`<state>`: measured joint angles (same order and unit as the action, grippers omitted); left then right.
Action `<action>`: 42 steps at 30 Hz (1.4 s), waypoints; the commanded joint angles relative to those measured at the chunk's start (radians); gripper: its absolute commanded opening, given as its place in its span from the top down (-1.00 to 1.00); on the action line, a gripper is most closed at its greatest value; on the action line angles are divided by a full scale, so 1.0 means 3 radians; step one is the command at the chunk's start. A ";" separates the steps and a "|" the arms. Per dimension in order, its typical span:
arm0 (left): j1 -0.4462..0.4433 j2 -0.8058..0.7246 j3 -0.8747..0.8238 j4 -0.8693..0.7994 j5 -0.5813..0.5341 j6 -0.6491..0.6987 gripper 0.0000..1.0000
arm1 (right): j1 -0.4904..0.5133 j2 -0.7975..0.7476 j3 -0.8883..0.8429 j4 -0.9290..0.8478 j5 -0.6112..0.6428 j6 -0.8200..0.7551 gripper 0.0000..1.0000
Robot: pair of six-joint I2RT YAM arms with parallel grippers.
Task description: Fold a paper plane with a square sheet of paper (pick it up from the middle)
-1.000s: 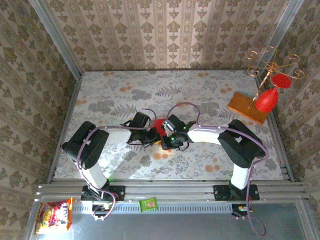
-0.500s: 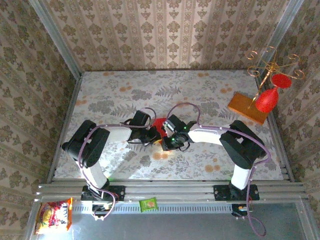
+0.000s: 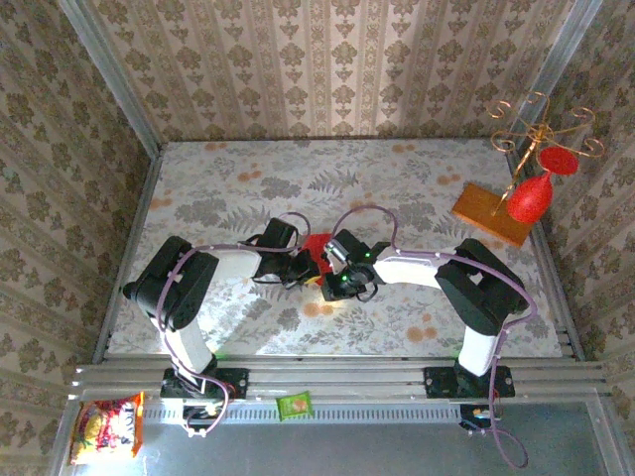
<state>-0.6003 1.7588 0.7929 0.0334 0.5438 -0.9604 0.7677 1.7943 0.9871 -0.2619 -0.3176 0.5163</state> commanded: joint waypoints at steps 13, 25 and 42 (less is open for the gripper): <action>0.0053 0.0248 -0.0060 -0.0459 -0.0359 0.0169 0.89 | -0.0079 -0.0096 -0.0142 0.0165 -0.0194 0.0075 0.68; 0.0053 0.0258 -0.0051 -0.0443 -0.0346 0.0166 0.90 | -0.0096 0.0092 0.0068 0.0265 -0.0137 0.0079 0.70; 0.0053 0.0324 -0.0066 -0.0474 -0.0329 0.0220 0.90 | -0.0199 0.0267 -0.0070 0.0395 -0.0254 0.0076 0.72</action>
<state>-0.5880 1.7741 0.8078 0.0143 0.5755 -0.9184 0.7166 1.8439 0.9920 -0.1623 -0.3878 0.5308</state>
